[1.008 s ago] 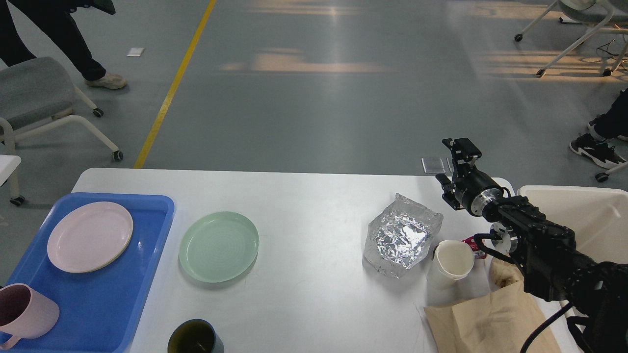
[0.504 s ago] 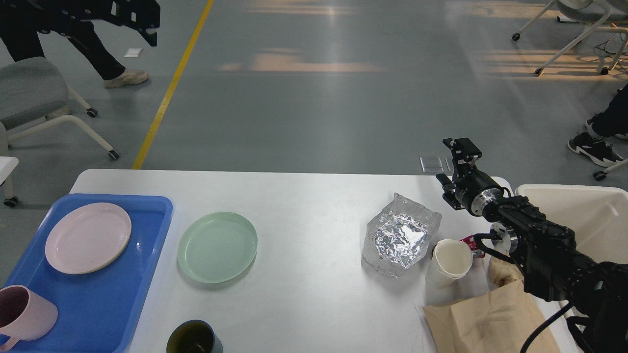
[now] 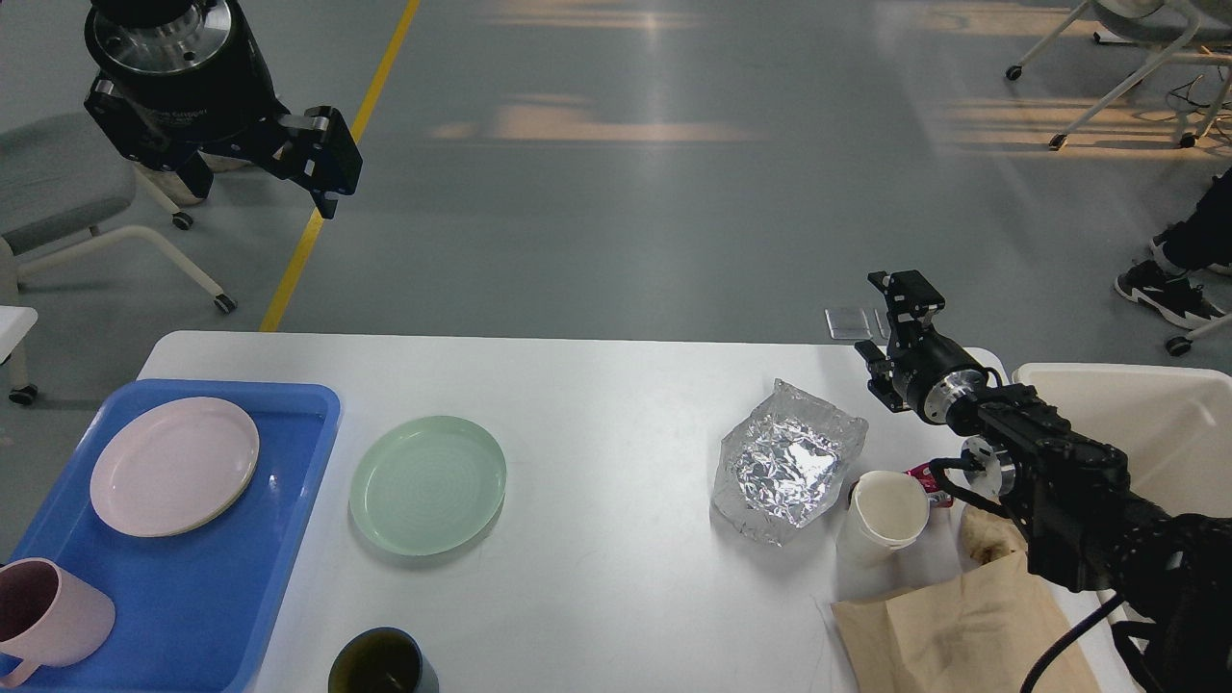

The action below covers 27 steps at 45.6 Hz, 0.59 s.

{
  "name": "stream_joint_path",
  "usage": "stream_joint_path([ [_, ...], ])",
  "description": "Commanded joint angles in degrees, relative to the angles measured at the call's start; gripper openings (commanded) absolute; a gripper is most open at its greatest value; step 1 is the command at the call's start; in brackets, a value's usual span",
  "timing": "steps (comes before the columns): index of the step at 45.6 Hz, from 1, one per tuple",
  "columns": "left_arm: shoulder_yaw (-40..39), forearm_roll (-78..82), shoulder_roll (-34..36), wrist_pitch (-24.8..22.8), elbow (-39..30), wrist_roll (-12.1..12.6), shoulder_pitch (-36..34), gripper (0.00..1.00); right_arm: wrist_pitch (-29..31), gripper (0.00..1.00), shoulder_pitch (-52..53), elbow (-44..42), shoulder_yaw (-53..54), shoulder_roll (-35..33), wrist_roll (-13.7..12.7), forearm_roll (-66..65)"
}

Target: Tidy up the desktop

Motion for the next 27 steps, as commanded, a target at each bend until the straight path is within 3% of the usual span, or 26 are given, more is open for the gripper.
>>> stream_joint_path([
  [1, 0.1, -0.1, -1.2, 0.0, -0.1, -0.1, 1.5, 0.96, 0.0, 1.00, 0.0, 0.0, 0.0, 0.0, 0.0, 0.0],
  [14, -2.8, -0.9, -1.7, 0.0, 0.6, -1.9, 3.0, 0.97, 0.0, 1.00, 0.0, 0.0, 0.0, 0.0, 0.1, 0.0],
  [27, -3.3, -0.9, -3.3, 0.0, 0.1, -1.8, 6.1, 0.97, 0.0, 1.00, 0.0, 0.0, 0.0, 0.0, 0.0, 0.0],
])
